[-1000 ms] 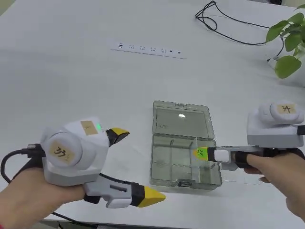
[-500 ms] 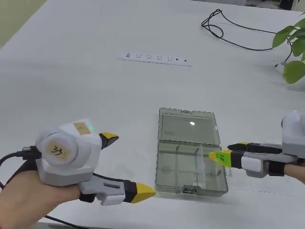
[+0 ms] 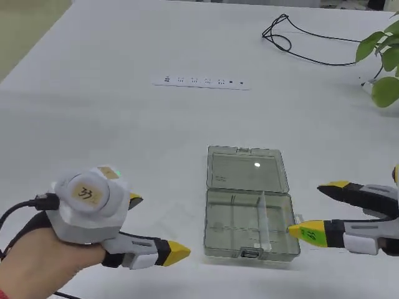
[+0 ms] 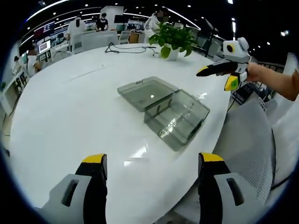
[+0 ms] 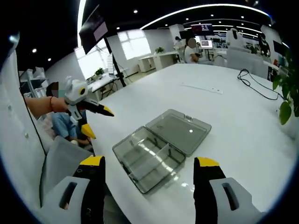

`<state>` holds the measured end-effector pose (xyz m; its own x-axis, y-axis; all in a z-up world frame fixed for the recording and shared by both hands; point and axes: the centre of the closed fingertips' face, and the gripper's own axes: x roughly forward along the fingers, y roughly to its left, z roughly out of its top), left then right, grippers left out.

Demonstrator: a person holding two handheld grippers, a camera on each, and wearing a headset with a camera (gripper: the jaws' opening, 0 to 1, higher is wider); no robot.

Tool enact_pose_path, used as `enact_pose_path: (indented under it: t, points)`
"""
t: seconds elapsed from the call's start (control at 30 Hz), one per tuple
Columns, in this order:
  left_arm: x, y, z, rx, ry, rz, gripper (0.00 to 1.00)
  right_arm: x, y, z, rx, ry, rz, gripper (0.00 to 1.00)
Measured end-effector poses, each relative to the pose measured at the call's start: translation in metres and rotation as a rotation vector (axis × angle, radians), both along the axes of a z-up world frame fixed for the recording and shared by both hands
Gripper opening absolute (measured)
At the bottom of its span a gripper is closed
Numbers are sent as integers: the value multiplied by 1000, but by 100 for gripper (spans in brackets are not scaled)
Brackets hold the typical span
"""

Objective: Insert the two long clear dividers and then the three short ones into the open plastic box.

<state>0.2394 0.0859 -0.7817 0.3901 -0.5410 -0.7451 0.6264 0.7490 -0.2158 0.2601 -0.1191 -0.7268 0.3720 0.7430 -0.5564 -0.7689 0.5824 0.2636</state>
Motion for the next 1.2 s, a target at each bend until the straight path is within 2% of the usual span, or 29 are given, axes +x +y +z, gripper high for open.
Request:
enact_pose_path:
  t: [0.1,0.17,0.4,0.53,0.63,0.73,1.0,1.07,1.1,1.13,1.17,1.2]
  points:
    - [2,1,-8,24,17,2,79,-3,-3,3,10,-30,21,83]
    - [1,0,-13,45,42,-2,77,-6,-4,4,18,-55,39,84]
    - [2,0,-29,107,96,-12,71,-12,-12,4,25,-109,92,89]
    - [-1,4,-41,156,135,-9,65,-14,-17,2,32,-118,100,89]
    - [-1,4,-47,175,150,-6,63,-15,-19,1,32,-121,99,88]
    - [-3,7,-54,202,180,8,59,-16,-20,0,42,-122,94,87]
    - [0,9,-63,274,187,-1,53,-17,-23,1,56,-134,71,86]
    - [0,9,-65,280,193,7,52,-17,-24,0,56,-138,70,86]
    - [-1,11,-67,299,202,7,50,-17,-25,0,56,-135,68,86]
    - [2,12,-66,311,176,-5,48,-17,-26,0,57,-134,66,86]
    - [0,13,-66,321,194,7,46,-18,-26,0,58,-136,64,86]
    - [2,14,-66,327,189,9,45,-17,-27,1,61,-140,61,86]
